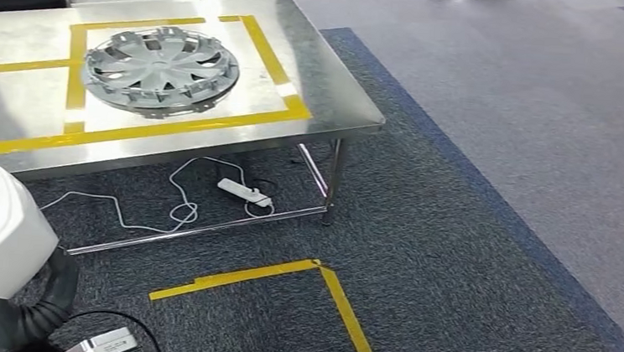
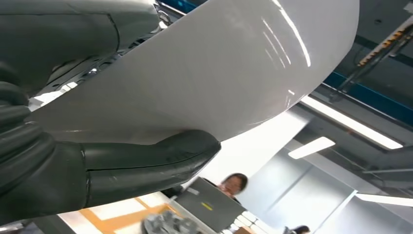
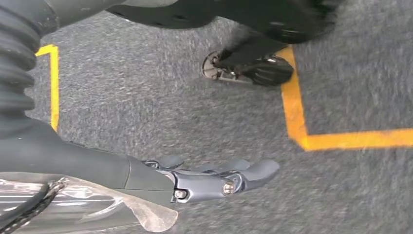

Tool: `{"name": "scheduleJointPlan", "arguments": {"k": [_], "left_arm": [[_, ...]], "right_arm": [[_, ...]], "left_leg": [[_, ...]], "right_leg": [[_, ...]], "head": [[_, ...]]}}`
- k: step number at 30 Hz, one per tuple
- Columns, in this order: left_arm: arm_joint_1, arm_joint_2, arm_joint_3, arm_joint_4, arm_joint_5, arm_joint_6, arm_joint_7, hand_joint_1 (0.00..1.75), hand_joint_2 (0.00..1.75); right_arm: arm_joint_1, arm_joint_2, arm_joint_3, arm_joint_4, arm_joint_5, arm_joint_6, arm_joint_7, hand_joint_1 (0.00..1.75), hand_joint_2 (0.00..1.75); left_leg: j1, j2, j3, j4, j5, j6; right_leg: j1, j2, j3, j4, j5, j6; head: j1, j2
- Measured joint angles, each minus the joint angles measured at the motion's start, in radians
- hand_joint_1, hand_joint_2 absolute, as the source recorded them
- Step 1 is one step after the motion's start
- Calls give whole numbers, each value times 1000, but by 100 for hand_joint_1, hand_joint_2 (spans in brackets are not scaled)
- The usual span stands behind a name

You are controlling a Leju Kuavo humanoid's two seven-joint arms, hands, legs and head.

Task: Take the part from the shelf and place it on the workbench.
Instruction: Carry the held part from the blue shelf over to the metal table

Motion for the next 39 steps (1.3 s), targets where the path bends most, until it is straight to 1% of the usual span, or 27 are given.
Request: {"name": "scheduleJointPlan", "arguments": {"k": [1,2,3,5,6,7,10,12,14,16,17,18,19,20,22,23,25,27,29,31,32,33,34,35,36,38,39], "left_arm": [[1,-1,1,0,0,0,0,175,175],[1,-1,2,0,0,0,-1,175,175],[2,-2,3,0,0,-1,-1,175,175],[3,-2,4,0,0,-1,-1,175,175],[3,-2,5,0,0,-1,-1,175,175],[3,-2,5,-1,0,-1,-1,175,175],[3,-2,8,-2,-1,-1,-1,175,175],[3,-2,9,-4,-2,-1,-1,175,175],[2,-2,10,-7,-2,-1,-1,175,175],[2,-2,11,-8,-2,-1,-1,175,175],[3,-2,11,-8,-2,-1,-1,175,175],[3,-2,11,-8,-2,-1,-1,175,175],[3,-2,12,-8,-2,-1,-1,175,175],[3,-2,12,-8,-2,-1,-1,175,175],[4,-2,13,-8,-2,-1,-1,175,175],[4,-2,13,-9,-2,-1,-1,175,175],[4,-3,14,-10,-2,-1,-1,175,175],[5,-4,13,-12,-2,-1,-1,175,175],[5,-5,13,-14,-5,-1,-1,175,175],[4,-5,12,-14,-9,-1,-1,175,175],[4,-5,12,-14,-10,-1,-1,175,175],[4,-5,12,-14,-11,-1,-1,175,175],[5,-5,12,-14,-11,-1,-1,175,175],[4,-5,12,-14,-11,-1,-1,175,175],[4,-5,12,-14,-12,-1,-1,175,175],[4,-5,12,-14,-13,-1,-1,175,175],[3,-4,12,-14,-14,-1,-1,175,175]], "right_arm": [[3,0,-1,0,0,0,0,0,175],[6,0,-1,0,0,0,-1,0,175],[9,0,-2,0,1,0,-2,0,175],[9,0,-5,0,1,-1,-5,0,175],[9,0,-6,0,1,-2,-7,0,175],[8,0,-7,0,1,-2,-8,0,175],[6,0,-8,0,2,-3,-9,0,175],[7,1,-9,0,3,-3,-10,0,175],[8,1,-10,-1,4,-4,-12,0,175],[8,1,-10,-1,4,-4,-14,0,175],[9,1,-11,-1,4,-4,-15,0,175],[11,1,-11,-1,4,-4,-15,0,175],[13,2,-11,-1,4,-3,-15,0,175],[14,2,-11,-1,4,-3,-16,0,175],[13,3,-11,-1,4,-3,-16,0,175],[13,3,-11,-1,4,-3,-17,0,175],[11,4,-12,-1,4,-3,-17,0,175],[7,4,-12,-1,5,-3,-17,0,175],[0,4,-12,-2,6,-1,-18,0,175],[-2,4,-11,-2,8,3,-20,0,175],[0,4,-11,-1,9,6,-21,0,175],[2,4,-11,-1,10,8,-22,0,175],[5,4,-11,-1,11,9,-23,0,175],[6,4,-12,-1,12,11,-23,0,175],[8,4,-12,-1,12,12,-24,0,175],[11,4,-12,-1,13,13,-24,0,175],[12,4,-12,0,13,14,-25,0,175]], "left_leg": [[0,-13,5,0,-6,2],[0,-24,13,0,-13,3],[0,-35,23,1,-21,2],[2,-48,53,1,-44,-5],[1,-52,66,2,-56,-10],[0,-54,74,3,-68,-16],[-2,-58,80,1,-84,-28],[-2,-48,83,10,-96,-36],[1,-31,40,97,-127,-48],[6,-23,-55,241,-159,-57],[7,-23,-97,291,-156,-59],[8,-23,-124,305,-131,-59],[9,-22,-131,280,-85,-56],[7,-22,-125,223,-26,-50],[-1,-17,-102,127,46,-33],[-6,-13,-90,98,51,-24],[-13,-11,-66,61,24,-12],[-7,-16,-33,23,7,-6],[0,-23,-2,3,0,-2],[1,-32,19,-3,-14,2],[1,-38,29,-3,-23,2],[2,-48,41,-2,-32,0],[3,-57,56,-2,-42,-2],[5,-68,71,-2,-53,-6],[8,-77,84,-2,-65,-11],[10,-95,100,2,-87,-23],[11,-102,104,4,-94,-30]], "right_leg": [[0,7,-47,63,-12,2],[0,9,-84,101,-8,3],[0,9,-104,104,19,4],[-1,10,-91,8,119,6],[0,13,-73,-47,158,6],[1,16,-51,-96,173,3],[3,22,-19,-138,148,-16],[0,21,-7,-142,139,-29],[-4,17,16,-151,125,-39],[-4,13,40,-155,107,-42],[-4,11,53,-156,96,-41],[-4,10,68,-156,84,-41],[-3,10,85,-157,71,-40],[-3,9,101,-158,58,-39],[-3,8,125,-164,37,-33],[-4,7,131,-171,30,-27],[-3,1,148,-177,32,-11],[-3,-2,145,-150,46,0],[-4,3,87,-60,46,6],[-4,8,1,47,5,11],[-4,8,-36,78,-19,15],[-5,9,-62,85,-28,18],[-6,10,-75,64,-16,22],[-7,15,-75,18,22,26],[-10,26,-68,-37,79,28],[-11,47,-52,-115,145,20],[-10,51,-48,-126,156,9]], "head": [[1,0],[1,0],[0,0],[1,0],[1,0],[2,0],[-2,0],[-7,0],[-11,0],[-12,0],[-12,0],[-12,0],[-13,0],[-12,0],[-9,0],[-9,0],[-10,0],[-9,0],[-6,0],[-3,0],[-4,0],[-3,0],[-4,0],[-3,0],[-3,0],[-2,0],[-3,0]]}}
